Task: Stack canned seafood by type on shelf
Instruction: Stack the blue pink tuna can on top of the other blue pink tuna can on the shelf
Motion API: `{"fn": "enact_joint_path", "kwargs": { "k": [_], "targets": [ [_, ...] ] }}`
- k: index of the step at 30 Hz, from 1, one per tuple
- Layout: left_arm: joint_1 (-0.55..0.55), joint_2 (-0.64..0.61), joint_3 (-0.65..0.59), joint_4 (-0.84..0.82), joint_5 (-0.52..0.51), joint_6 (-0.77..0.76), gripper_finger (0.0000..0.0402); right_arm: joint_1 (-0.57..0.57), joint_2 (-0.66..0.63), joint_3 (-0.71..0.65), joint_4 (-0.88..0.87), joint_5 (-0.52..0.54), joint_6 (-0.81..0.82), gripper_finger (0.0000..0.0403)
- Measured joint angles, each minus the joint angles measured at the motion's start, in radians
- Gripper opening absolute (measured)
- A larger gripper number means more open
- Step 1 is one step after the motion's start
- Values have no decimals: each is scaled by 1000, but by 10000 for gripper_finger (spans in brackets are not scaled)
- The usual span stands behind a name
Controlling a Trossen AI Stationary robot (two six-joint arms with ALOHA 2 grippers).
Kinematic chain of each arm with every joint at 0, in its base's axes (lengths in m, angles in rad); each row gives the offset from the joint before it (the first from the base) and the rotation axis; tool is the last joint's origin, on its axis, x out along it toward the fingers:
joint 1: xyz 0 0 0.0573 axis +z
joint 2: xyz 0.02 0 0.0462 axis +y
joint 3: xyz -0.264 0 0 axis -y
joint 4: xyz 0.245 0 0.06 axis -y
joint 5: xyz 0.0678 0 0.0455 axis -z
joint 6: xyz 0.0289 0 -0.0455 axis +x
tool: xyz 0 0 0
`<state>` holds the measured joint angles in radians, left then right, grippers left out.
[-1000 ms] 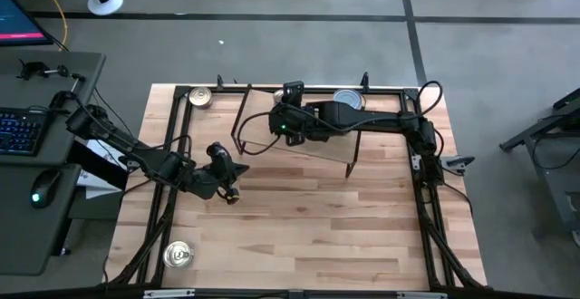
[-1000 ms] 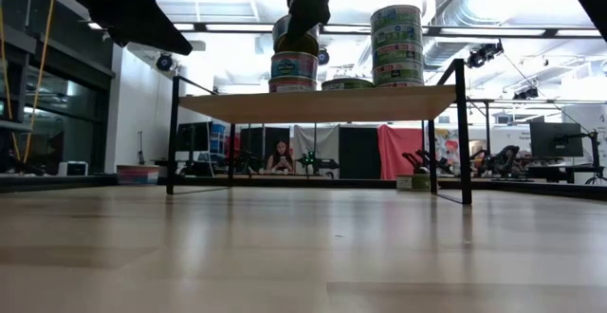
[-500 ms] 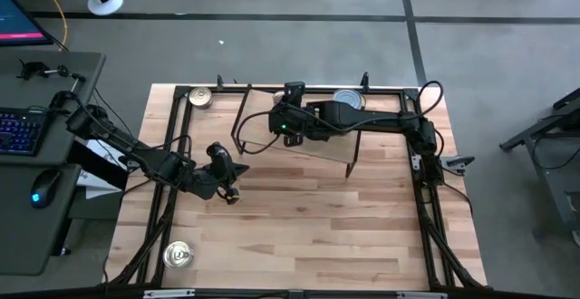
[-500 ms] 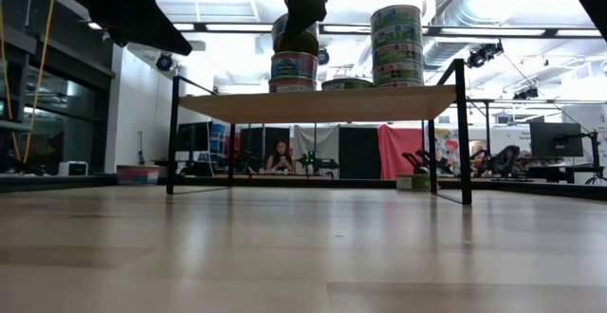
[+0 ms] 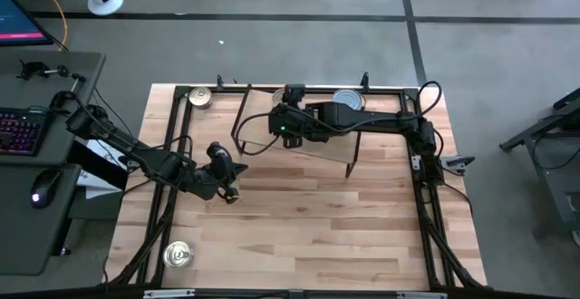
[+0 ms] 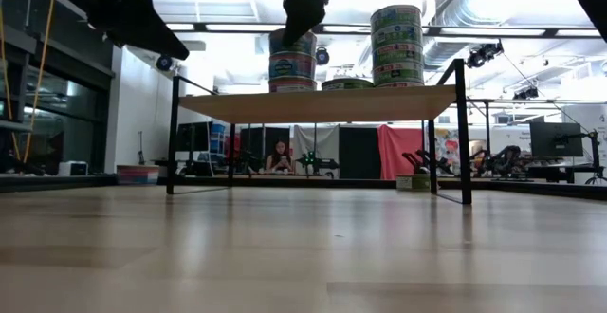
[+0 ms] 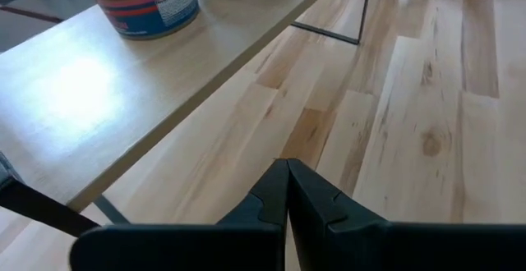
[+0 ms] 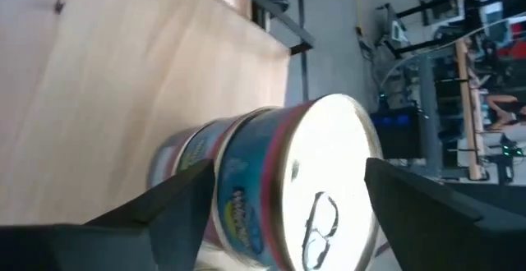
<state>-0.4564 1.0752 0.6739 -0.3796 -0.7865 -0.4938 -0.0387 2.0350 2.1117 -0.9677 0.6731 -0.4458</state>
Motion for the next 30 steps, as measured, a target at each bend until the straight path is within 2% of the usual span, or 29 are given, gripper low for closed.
{"fn": "enact_joint_path", "kwargs": {
  "k": [10,15,19,23,27,30],
  "targets": [
    [0,-7,0,10,0,19,0,0,0,56,12,4,3,317],
    [0,-55,0,94,186,130,0,15,0,130,15,-13,206,317],
    [-2,-123,0,114,331,169,0,45,0,184,14,-118,441,317],
    [-2,-189,0,59,401,83,0,81,-2,186,15,-319,578,317],
    [-32,-214,0,9,467,25,0,155,-2,108,-29,-473,695,316],
    [-97,-197,0,-10,477,-5,0,236,-2,3,-58,-502,786,299]
  ]
}}
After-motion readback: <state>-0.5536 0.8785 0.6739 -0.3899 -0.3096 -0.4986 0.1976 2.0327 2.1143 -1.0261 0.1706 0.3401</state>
